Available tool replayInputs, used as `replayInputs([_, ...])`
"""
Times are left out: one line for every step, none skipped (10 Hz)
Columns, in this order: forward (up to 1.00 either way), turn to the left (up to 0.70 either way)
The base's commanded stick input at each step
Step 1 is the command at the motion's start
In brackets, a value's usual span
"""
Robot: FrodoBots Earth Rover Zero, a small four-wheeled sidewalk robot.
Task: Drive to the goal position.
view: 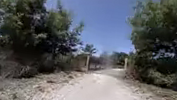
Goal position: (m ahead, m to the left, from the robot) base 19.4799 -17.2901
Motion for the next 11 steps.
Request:
replayInputs([0.70, 0.00])
replayInputs([0.70, 0.00])
replayInputs([0.70, -0.04])
replayInputs([0.70, -0.13])
replayInputs([0.70, -0.14])
replayInputs([0.70, -0.14])
replayInputs([0.70, -0.14])
replayInputs([0.70, -0.14])
replayInputs([0.70, -0.14])
replayInputs([0.70, -0.11])
replayInputs([0.70, 0.00])
